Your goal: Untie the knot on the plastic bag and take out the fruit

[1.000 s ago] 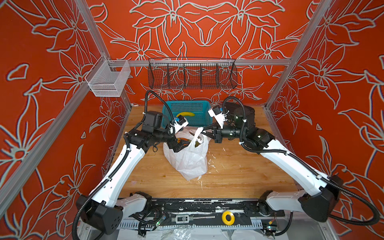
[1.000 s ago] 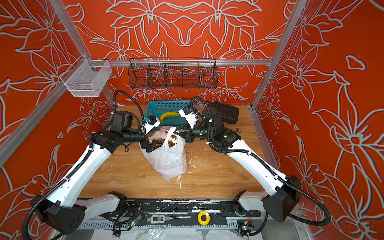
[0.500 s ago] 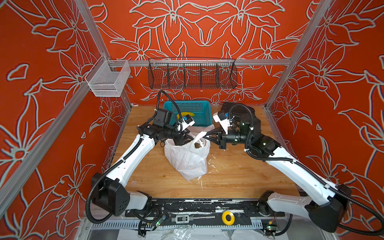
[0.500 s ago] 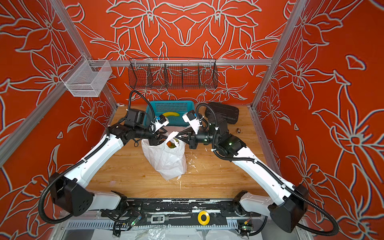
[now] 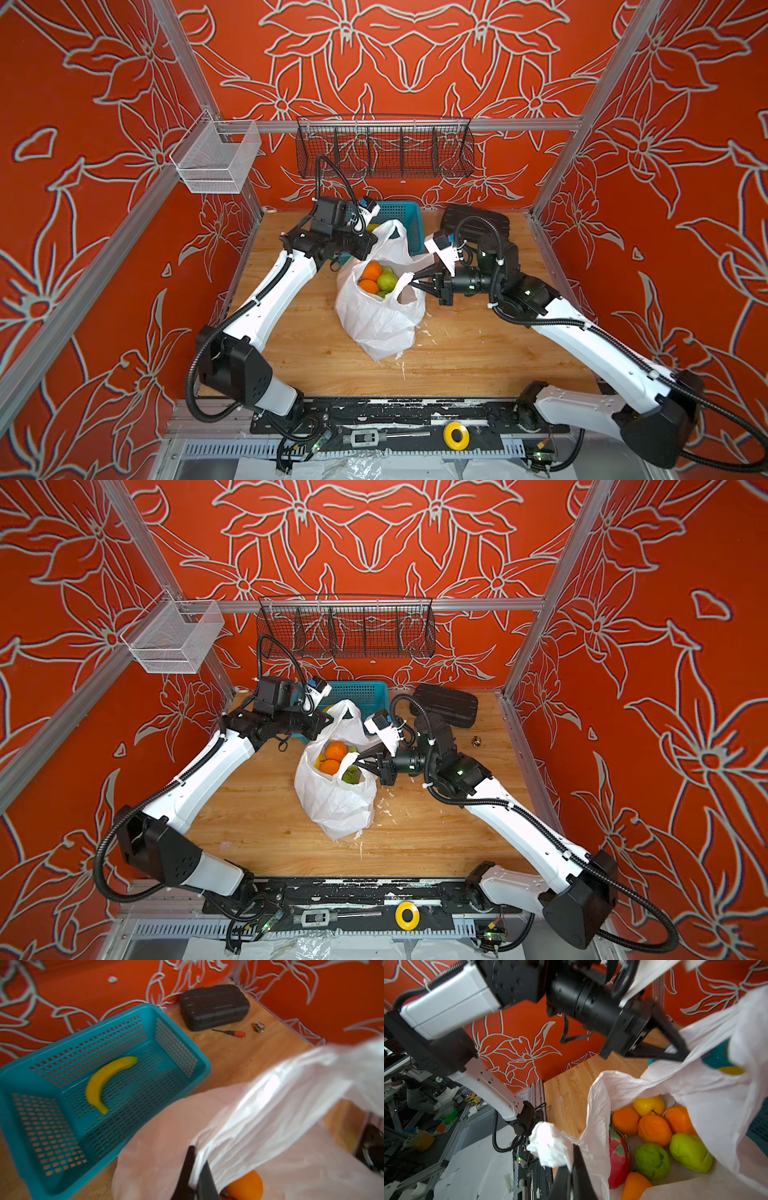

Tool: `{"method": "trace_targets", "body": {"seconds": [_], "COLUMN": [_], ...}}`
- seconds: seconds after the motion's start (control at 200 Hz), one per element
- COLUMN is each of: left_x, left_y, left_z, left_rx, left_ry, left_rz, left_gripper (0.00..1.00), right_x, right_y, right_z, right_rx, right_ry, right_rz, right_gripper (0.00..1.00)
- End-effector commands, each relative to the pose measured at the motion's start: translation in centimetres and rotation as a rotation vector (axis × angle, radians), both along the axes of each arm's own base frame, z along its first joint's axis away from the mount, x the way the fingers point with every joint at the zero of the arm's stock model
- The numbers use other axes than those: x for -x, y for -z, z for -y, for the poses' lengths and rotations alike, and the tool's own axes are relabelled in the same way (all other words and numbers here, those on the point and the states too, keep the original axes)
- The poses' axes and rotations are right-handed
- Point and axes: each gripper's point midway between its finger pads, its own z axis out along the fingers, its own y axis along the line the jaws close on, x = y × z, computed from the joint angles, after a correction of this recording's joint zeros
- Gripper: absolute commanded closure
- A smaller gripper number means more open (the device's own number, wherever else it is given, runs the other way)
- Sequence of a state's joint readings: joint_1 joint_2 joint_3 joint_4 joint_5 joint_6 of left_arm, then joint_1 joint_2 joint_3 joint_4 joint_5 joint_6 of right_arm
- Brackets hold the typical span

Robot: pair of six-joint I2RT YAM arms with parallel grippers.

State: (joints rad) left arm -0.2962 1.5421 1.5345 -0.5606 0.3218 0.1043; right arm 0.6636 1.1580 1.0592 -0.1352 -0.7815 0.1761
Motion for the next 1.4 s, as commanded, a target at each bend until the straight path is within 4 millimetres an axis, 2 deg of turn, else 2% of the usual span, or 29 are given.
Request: {"method": "trace_targets", "body": {"seconds": [0.0,0.095,0.24,0.33,0.4,0.475,0.505,0.545,0.575,0.61,0.651,0.731,0.956,1.106,1.221,1.301,1.396], "left_x": [-2.8,-4.2,-5.4,-5.7,-5.5,-5.1,-4.7,-4.3,-3.8,-3.2,-2.3,-0.6,4.3,7.4,9.0,9.5,9.4], "left_y": [0.2,0.8,1.3,1.4,1.5,1.3,1.3,1.2,1.1,1.0,0.9,1.0,0.2,0.6,2.0,3.2,5.0], "left_z": [-3.0,-4.2,-5.4,-6.3,-6.9,-7.0,-7.1,-7.3,-7.4,-7.6,-7.7,-7.7,-7.2,-6.6,-6.0,-5.5,-4.5], "left_rx": [0.085,0.128,0.142,0.130,0.119,0.113,0.114,0.115,0.119,0.125,0.140,0.181,0.295,0.310,0.262,0.209,0.145], "left_ry": [-0.270,-0.360,-0.428,-0.467,-0.488,-0.485,-0.486,-0.497,-0.502,-0.508,-0.520,-0.547,-0.591,-0.638,-0.667,-0.677,-0.661], "left_rz": [-0.106,-0.168,-0.188,-0.180,-0.173,-0.164,-0.163,-0.165,-0.167,-0.174,-0.189,-0.239,-0.269,-0.285,-0.320,-0.344,-0.377], "left_gripper": [1.00,1.00,1.00,1.00,1.00,0.89,0.86,0.80,0.73,0.64,0.55,0.45,0.37,0.31,0.19,0.16,0.12], "right_x": [1.7,2.8,5.7,7.4,8.1,7.8,7.7,7.4,7.2,6.7,5.9,4.6,0.0,-2.5,-5.6,-8.2,-10.2], "right_y": [4.4,8.9,15.8,18.7,19.6,19.2,19.0,18.6,18.2,17.8,17.2,15.2,8.6,5.0,4.8,6.1,7.7], "right_z": [-0.8,-2.2,-4.3,-5.3,-5.8,-6.0,-6.1,-6.0,-5.9,-5.6,-5.3,-4.8,-2.8,-1.9,-0.5,1.3,2.2], "right_rx": [0.075,0.099,0.194,0.238,0.261,0.260,0.258,0.264,0.278,0.295,0.310,0.295,0.256,0.192,0.214,0.284,0.360], "right_ry": [-0.066,-0.108,-0.176,-0.224,-0.242,-0.226,-0.216,-0.202,-0.189,-0.165,-0.117,-0.039,0.231,0.360,0.527,0.689,0.780], "right_rz": [-0.029,-0.135,-0.260,-0.327,-0.346,-0.335,-0.328,-0.314,-0.301,-0.277,-0.238,-0.154,0.056,0.098,0.088,0.074,0.077], "right_gripper": [1.00,1.00,1.00,1.00,1.00,1.00,0.97,0.87,0.76,0.68,0.62,0.51,0.30,0.24,0.18,0.15,0.13]}}
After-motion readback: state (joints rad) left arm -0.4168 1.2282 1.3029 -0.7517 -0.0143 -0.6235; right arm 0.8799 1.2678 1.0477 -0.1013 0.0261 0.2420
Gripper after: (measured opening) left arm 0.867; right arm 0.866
